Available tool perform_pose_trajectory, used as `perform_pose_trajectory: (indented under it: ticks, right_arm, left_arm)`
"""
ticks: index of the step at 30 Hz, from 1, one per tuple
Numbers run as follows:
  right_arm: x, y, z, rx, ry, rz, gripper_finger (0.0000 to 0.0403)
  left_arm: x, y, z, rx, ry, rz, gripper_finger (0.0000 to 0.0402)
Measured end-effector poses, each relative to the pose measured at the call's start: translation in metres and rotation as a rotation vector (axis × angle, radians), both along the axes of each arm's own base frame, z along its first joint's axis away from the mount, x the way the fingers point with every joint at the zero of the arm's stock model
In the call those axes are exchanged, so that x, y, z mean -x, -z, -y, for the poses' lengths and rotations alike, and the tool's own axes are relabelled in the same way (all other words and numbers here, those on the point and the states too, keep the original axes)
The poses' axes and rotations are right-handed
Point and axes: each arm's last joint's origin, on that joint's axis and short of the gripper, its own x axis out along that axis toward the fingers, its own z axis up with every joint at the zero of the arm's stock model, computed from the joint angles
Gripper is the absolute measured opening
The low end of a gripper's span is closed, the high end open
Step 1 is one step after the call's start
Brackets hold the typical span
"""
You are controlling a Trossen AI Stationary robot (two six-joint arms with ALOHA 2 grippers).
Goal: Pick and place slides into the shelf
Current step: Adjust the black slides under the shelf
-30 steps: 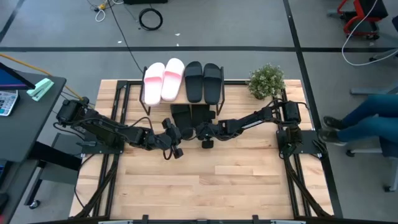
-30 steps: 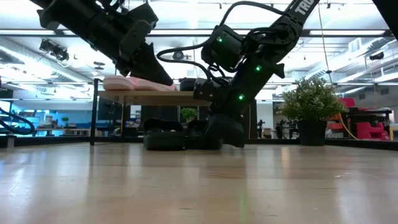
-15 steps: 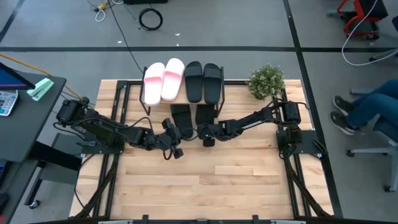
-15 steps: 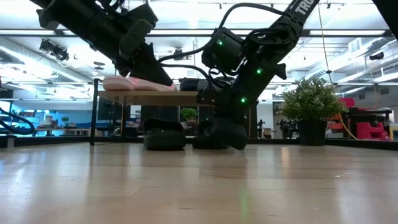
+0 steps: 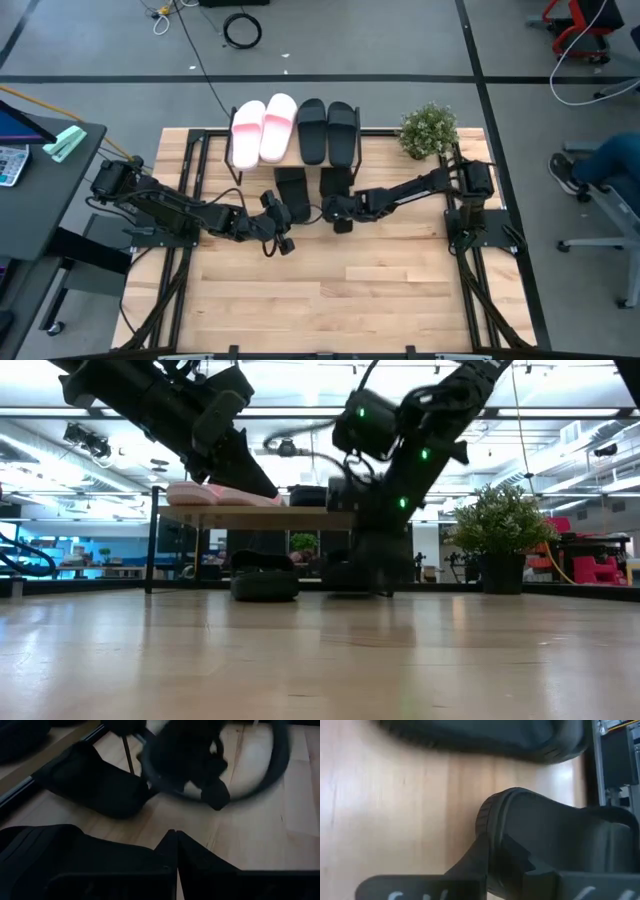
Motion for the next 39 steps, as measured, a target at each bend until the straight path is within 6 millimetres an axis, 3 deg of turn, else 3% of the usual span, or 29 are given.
perform_pose_trajectory:
  ticks: [4, 10, 17, 26, 39]
  right_arm:
    - [0.003, -0.012, 0.01, -0.059, -0.019, 0.02, 0.0027]
    - [0.007, -0.01, 0.024, -0.105, -0.053, -0.033, 0.003]
    - [0.01, -0.009, 0.033, -0.099, -0.059, -0.068, 0.0025]
    - [0.011, -0.008, 0.038, -0.132, -0.067, -0.071, 0.0037]
    - [0.008, -0.009, 0.018, -0.087, -0.041, -0.055, 0.0144]
  left_arm:
    - [0.0, 0.0, 0.0, 0.007, -0.003, 0.004, 0.0011]
    - [0.0, 0.0, 0.0, 0.027, -0.015, 0.014, 0.0025]
    - [0.0, 0.0, 0.0, 0.026, -0.014, 0.013, 0.0009]
    - [0.0, 0.0, 0.0, 0.027, -0.015, 0.013, 0.002]
    - [0.0, 0.0, 0.0, 0.044, -0.021, 0.02, 0.0006]
